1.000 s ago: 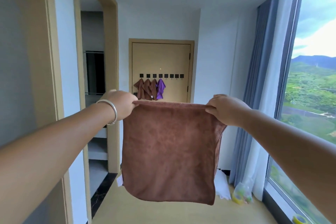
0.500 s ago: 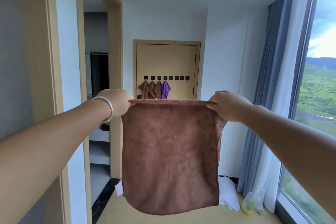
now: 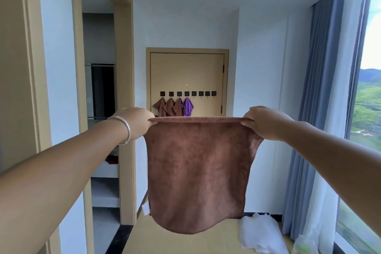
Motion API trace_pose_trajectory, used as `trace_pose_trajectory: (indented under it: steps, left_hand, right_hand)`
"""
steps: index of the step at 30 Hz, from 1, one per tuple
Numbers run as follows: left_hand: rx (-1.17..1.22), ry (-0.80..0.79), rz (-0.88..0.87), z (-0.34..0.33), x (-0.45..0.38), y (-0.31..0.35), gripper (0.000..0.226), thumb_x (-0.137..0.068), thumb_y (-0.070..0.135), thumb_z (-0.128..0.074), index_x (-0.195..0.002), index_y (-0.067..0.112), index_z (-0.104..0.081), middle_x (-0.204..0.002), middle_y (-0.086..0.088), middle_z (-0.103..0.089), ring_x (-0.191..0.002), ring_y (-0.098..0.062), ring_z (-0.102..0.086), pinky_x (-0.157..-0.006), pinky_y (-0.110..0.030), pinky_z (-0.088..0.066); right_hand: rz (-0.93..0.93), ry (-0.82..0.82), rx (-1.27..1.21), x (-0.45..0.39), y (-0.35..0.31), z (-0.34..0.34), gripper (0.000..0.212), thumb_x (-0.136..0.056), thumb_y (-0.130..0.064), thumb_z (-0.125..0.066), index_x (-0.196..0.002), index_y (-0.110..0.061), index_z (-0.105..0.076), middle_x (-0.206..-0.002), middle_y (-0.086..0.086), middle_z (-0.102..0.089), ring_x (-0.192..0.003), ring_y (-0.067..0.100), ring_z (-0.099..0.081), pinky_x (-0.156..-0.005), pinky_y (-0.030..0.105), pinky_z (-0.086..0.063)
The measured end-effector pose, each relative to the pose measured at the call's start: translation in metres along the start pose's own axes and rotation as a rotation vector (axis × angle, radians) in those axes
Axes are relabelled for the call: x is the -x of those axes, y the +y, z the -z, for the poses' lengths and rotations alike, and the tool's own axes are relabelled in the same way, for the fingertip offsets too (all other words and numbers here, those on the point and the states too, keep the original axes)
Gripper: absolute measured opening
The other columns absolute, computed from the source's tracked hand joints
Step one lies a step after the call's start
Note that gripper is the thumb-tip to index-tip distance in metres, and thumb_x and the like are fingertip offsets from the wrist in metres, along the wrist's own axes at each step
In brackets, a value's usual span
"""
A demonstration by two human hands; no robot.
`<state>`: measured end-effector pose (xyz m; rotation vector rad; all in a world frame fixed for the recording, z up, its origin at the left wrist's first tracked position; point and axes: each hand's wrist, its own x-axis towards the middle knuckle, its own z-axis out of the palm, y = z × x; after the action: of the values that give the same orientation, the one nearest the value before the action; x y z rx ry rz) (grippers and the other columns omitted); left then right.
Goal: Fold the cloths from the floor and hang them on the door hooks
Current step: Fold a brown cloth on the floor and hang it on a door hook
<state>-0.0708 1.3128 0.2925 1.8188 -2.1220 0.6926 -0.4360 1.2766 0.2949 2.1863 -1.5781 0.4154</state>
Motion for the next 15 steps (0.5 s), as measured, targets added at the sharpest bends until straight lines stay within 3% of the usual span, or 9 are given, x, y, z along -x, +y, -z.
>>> trace_pose_trajectory:
  steps: [4,15]
  left_hand:
    - [-0.004,0.001,-0.020,-0.022,-0.032,-0.017,0.048,-0.104,0.041,-0.025,-0.072,0.017,-0.051,-0.072,-0.002,-0.057,-0.064,-0.018,-0.050,-0.054,-0.029,-0.032]
    - [-0.037,-0.062,0.000,-0.104,-0.140,-0.032,0.043,-0.104,0.036,-0.027,-0.069,0.020,-0.046,-0.073,0.001,-0.054,-0.064,-0.015,-0.047,-0.055,-0.027,-0.032]
  right_hand:
    - [-0.018,-0.010,-0.009,-0.037,0.000,-0.021,0.040,-0.101,-0.044,-0.033,-0.111,-0.024,-0.066,-0.114,-0.002,-0.063,-0.119,0.020,-0.050,-0.100,0.043,-0.042]
    - [-0.010,-0.046,-0.042,-0.155,0.032,-0.122,0.041,-0.099,-0.048,-0.033,-0.108,-0.022,-0.064,-0.114,0.001,-0.061,-0.117,0.023,-0.053,-0.094,0.043,-0.046]
